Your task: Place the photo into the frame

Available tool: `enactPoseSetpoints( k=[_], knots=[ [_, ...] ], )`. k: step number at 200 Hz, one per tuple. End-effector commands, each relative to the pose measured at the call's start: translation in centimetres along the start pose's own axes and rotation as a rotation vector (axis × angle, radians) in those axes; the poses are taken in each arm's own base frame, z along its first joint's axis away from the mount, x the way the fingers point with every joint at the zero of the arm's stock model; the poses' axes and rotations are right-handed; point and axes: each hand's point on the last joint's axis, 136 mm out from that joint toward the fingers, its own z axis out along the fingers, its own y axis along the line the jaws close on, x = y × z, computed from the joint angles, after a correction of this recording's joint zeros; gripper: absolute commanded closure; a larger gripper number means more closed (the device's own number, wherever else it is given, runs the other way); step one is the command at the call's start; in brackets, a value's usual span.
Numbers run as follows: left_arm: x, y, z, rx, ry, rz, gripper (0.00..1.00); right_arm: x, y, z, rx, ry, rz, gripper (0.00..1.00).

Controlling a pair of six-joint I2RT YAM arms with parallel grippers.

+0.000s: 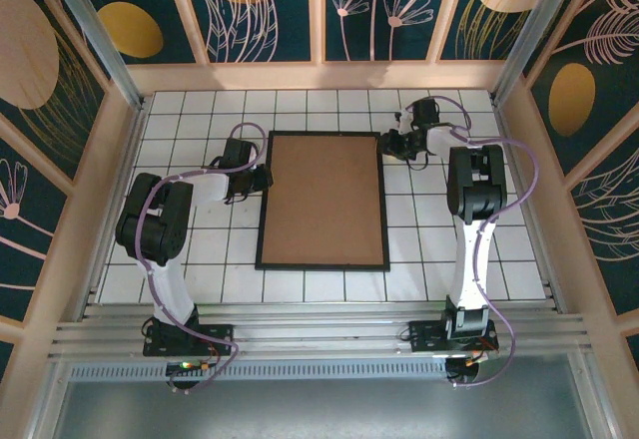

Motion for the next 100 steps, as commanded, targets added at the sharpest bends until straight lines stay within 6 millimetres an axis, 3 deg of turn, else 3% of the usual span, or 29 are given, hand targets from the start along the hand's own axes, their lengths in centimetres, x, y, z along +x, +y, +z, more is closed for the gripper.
enactPoseSetpoints(
  k=[1, 100],
  knots=[
    [1.3, 0.5, 0.0, -0.023, 0.048, 0.014, 0.77, 2.4, -0.6, 1.9, 0.055, 0.08, 0.015, 0.65],
    [1.3, 0.4, 0.0, -0.016, 0.051, 0.016, 0.77, 4.6, -0.2, 3.5, 0.165, 0.141, -0.037, 0.63]
  ],
)
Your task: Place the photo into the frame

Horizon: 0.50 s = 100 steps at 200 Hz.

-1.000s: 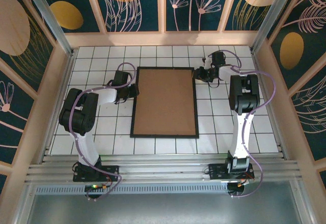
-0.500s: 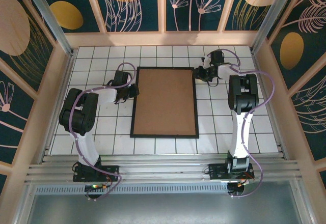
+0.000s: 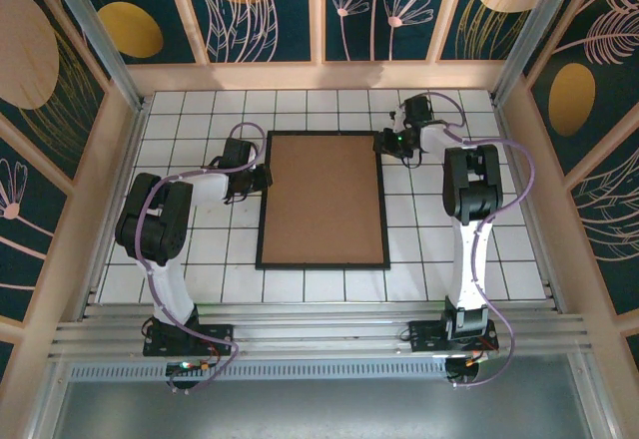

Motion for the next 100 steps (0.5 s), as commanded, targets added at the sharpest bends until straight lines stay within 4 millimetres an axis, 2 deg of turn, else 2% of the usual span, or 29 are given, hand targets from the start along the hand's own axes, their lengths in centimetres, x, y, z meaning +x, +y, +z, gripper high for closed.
enactPoseSetpoints(
  k=[1, 100],
  knots=[
    [1.3, 0.3, 0.1, -0.014, 0.052, 0.014, 0.78, 4.9, -0.3, 2.9, 0.07, 0.154, -0.007, 0.63],
    [1.2, 0.2, 0.0, -0.01, 0.049, 0.016, 0.78, 6.8, 0.0, 4.1, 0.195, 0.21, -0.08, 0.61]
  ],
)
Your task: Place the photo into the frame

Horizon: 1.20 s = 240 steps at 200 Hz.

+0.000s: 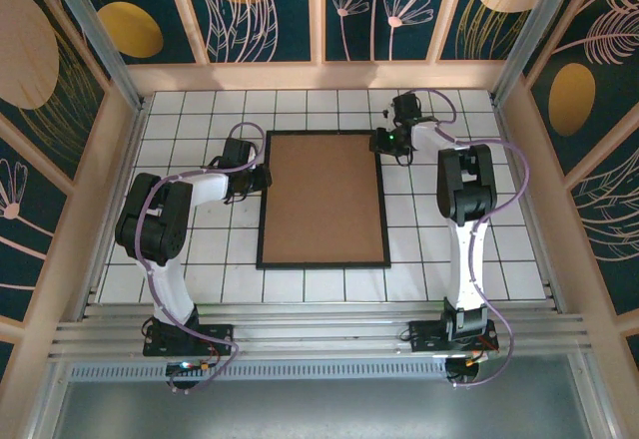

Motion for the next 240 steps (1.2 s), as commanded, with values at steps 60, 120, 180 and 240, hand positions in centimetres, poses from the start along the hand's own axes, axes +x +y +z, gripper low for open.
enactPoseSetpoints(
  k=[60, 120, 180, 240],
  knots=[
    [1.1, 0.1, -0.2, -0.009, 0.045, 0.019, 0.78, 7.0, 0.4, 3.9, 0.141, 0.236, -0.101, 0.59],
    [1.1, 0.6, -0.1, -0.035, 0.043, 0.021, 0.78, -1.5, 3.9, -3.7, -0.005, -0.035, -0.057, 0.51],
    [1.3, 0.7, 0.2, -0.036, 0.047, 0.022, 0.78, -0.4, 2.2, -8.8, -0.138, -0.11, 0.037, 0.48],
    [1.1, 0.6, 0.0, -0.032, 0.044, 0.021, 0.78, 4.9, 0.1, -6.8, -0.133, 0.08, 0.029, 0.56]
  ],
)
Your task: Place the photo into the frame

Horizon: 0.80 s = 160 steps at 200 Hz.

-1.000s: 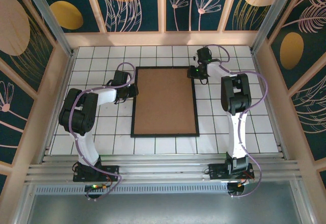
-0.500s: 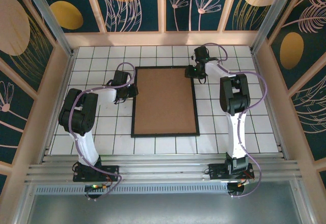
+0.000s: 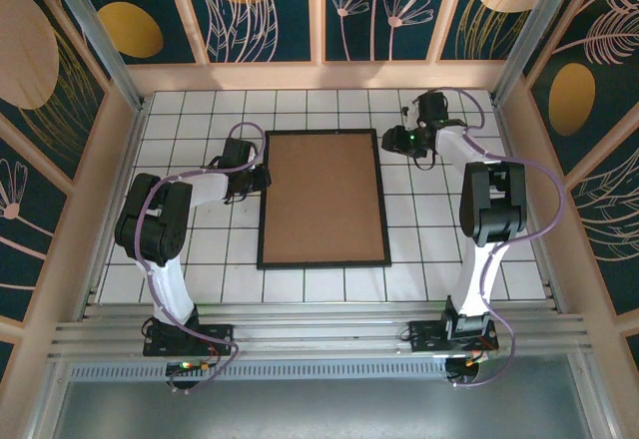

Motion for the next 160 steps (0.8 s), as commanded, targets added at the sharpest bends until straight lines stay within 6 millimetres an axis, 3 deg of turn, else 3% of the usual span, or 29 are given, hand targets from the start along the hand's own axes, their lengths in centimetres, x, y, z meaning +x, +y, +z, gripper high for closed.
enactPoseSetpoints(
  k=[1, 55, 160],
  knots=[
    [1.1, 0.3, 0.1, -0.017, 0.046, 0.022, 0.78, 3.9, 0.0, 1.4, -0.028, 0.122, -0.003, 0.56],
    [0.9, 0.2, 0.0, -0.011, 0.041, 0.02, 0.78, 7.1, -0.6, 2.4, -0.028, 0.185, 0.02, 0.62],
    [1.2, 0.2, 0.2, -0.01, 0.048, 0.02, 0.77, 8.1, -0.7, 4.2, -0.014, 0.227, 0.012, 0.65]
  ],
)
